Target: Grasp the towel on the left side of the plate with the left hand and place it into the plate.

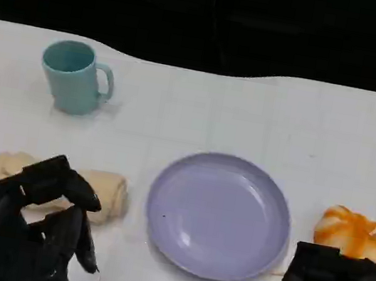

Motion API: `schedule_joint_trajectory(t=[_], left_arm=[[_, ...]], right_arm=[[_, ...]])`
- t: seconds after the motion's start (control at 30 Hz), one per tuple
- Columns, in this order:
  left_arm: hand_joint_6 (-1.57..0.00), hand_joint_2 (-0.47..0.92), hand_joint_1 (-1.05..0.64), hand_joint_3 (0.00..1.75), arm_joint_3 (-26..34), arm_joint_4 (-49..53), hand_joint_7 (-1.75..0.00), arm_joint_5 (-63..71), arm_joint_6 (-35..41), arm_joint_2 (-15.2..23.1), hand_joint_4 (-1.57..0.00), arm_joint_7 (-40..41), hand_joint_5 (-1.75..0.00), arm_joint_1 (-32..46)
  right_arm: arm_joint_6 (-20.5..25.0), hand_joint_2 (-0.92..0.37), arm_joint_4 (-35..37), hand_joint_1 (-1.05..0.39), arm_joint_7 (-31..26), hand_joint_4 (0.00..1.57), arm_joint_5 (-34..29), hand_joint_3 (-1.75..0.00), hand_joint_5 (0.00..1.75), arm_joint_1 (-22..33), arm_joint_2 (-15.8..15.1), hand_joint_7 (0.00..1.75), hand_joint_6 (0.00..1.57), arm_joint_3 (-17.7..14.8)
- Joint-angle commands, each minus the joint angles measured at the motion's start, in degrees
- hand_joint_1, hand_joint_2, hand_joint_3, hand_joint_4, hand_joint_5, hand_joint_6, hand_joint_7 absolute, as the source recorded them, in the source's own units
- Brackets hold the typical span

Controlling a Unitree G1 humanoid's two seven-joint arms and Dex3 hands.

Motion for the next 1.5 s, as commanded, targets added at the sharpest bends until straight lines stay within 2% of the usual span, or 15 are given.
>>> schedule_joint_trajectory(t=[0.03,1.07,1.1,1.2,1.23,1.33,1.4,1.5], left_arm=[[-0.76,0.43,-0.17,1.36,0.09,0.28,-1.57,0.22,-0.51,0.95,-0.85,0.03,-1.75,-0.21],[-0.75,0.48,-0.16,1.31,-0.05,0.80,-1.54,0.15,-1.97,1.14,-0.83,-0.52,-1.72,-0.05],[-0.76,0.49,-0.16,1.29,-0.11,0.74,-1.51,0.35,-2.09,1.12,-0.84,-0.33,-1.69,-0.04],[-0.83,0.54,-0.17,1.12,0.03,0.45,-1.18,-0.13,-1.72,0.88,-0.83,0.38,-1.55,-0.17],[-0.85,0.55,-0.17,1.08,0.13,0.32,-1.02,-0.32,-1.49,0.84,-0.81,0.61,-1.45,-0.23],[-0.85,0.58,-0.18,0.97,-0.17,-0.52,-0.79,2.28,-1.81,2.17,-0.75,0.90,-1.29,-0.44],[-0.85,0.63,-0.19,0.83,-0.45,-0.79,-0.67,4.99,-2.89,3.35,-0.72,0.44,-1.21,-0.72],[-0.81,0.81,-0.24,0.46,-0.80,-1.00,-0.48,8.38,-4.11,5.47,-0.67,-0.59,-1.07,-1.25]], right_arm=[[-0.84,-0.54,0.21,-0.06,0.27,0.73,0.22,-1.16,1.74,-0.08,-0.61,1.47,0.66,-0.56],[-1.89,-0.54,0.54,-0.08,0.54,0.74,-0.41,-1.13,1.72,0.13,-0.82,1.47,0.66,-0.39],[-1.79,-0.54,0.48,-0.08,0.48,0.74,-0.34,-1.13,1.73,0.16,-0.75,1.47,0.66,-0.39],[-1.27,-0.54,0.13,-0.07,0.28,0.73,-0.21,-1.14,1.73,0.21,-0.64,1.47,0.66,-0.32],[-0.97,-0.55,-0.01,-0.06,0.21,0.73,-0.09,-1.14,1.73,0.21,-0.58,1.47,0.66,-0.31],[-0.60,-0.54,-0.41,-0.05,0.03,0.73,-0.12,-1.15,1.74,0.22,-0.55,1.48,0.66,-0.10],[-0.21,-0.54,-0.60,-0.05,-0.10,0.74,-0.07,-1.15,1.74,0.18,-0.46,1.48,0.66,-0.01],[-0.11,-0.54,-0.64,-0.05,-0.21,0.74,-0.09,-1.15,1.74,0.21,-0.40,1.48,0.65,0.11]])
